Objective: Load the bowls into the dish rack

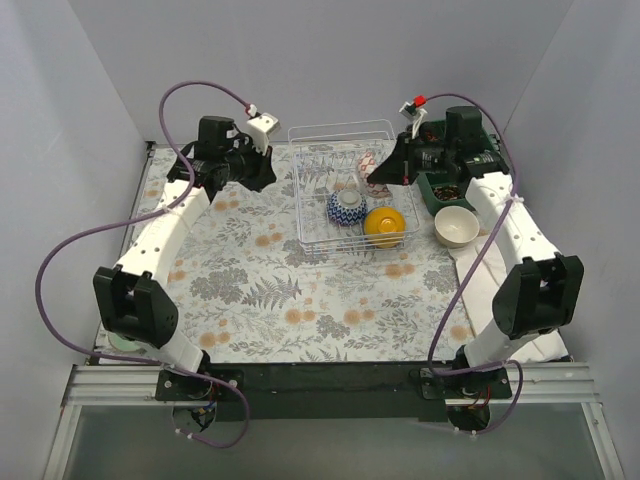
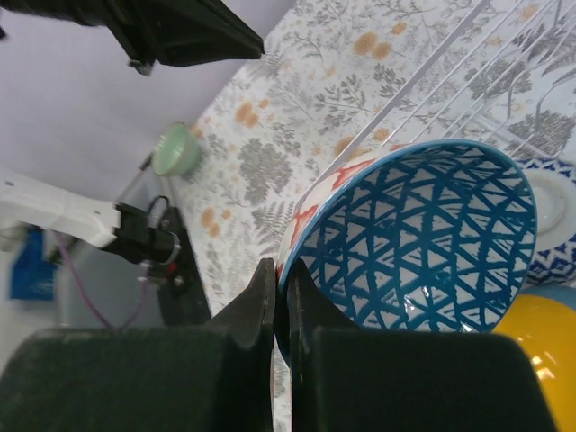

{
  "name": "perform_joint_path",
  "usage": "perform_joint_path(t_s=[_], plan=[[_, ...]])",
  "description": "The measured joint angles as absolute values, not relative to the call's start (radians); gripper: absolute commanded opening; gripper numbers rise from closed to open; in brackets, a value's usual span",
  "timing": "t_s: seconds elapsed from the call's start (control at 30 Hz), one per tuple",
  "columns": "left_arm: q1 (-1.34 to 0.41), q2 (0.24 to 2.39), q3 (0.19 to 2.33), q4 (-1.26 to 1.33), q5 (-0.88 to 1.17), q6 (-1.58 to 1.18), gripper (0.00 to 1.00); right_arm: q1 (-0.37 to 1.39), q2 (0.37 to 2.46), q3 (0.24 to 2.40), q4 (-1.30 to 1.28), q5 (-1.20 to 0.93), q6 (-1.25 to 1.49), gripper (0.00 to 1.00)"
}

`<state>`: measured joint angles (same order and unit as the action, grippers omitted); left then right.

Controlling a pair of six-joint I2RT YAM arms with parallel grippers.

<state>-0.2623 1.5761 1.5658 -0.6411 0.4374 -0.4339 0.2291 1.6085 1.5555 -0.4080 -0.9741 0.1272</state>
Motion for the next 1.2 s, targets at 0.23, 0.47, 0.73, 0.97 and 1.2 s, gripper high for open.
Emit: perform_joint_path(t_s=[0.23,0.47,0.73,0.97,1.2], plan=[[-0.287,1.71,1.645,-0.559,0.426,-0.379,0.0,0.126,1.747,1.43,0.046,-1.129,0.568,0.01],[-0.351,1.798,1.7,-0.477,0.39,-0.324,0.0,0.139,1.909,1.489,0.247,-1.19,0.765,0.01],[-0.426,1.805,1.609,-0.39,0.34,-0.294,0.0,0.161,2.009,1.56,0.347,-1.193,0.867,0.01],[-0.415,1.8,1.522,-0.347,0.237,-0.316,0.0,0.192,2.045,1.528,0.583,-1.173,1.006,0.01],[-0.414,1.768,1.497,-0.311,0.145,-0.364,0.0,0.241,2.028,1.304,0.966,-1.07,1.187,0.01]])
